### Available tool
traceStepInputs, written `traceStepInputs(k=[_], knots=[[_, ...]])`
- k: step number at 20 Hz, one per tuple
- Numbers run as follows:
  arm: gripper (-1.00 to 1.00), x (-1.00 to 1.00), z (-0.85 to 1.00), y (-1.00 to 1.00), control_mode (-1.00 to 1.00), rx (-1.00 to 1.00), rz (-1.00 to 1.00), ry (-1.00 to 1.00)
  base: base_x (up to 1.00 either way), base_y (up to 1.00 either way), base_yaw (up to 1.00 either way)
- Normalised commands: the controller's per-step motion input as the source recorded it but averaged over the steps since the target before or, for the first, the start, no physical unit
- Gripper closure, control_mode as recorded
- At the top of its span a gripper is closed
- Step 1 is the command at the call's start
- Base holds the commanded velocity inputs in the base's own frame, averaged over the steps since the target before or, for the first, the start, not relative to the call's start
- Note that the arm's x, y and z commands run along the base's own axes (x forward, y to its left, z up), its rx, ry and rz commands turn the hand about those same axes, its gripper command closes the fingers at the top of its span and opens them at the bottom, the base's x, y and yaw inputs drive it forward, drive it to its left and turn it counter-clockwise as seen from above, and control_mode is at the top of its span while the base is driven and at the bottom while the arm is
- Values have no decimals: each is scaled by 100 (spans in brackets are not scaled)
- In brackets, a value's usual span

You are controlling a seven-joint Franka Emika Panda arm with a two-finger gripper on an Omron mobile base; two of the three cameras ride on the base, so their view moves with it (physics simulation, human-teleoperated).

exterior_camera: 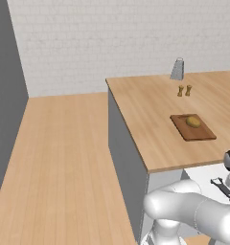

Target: Place the appropriate cutting tool for cutting the potato skin on the cutting board.

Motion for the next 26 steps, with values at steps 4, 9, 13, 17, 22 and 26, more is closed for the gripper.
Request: traceStepInputs(k=[4,9,13,17,22,26], knots=[[-100,16,-6,0,-100,0,2,-12,0,0,0],[-100,22,-10,0,-100,0,0,-1,0,0,0],[-100,19,-32,0,-100,0,0,0,0,0,0],[-100,37,-34,-1,-100,0,0,0,0,0,0],[-100,31,-32,-11,-100,0,1,0,0,0,0],[-100,24,-33,-7,-100,0,0,0,0,0,0]])
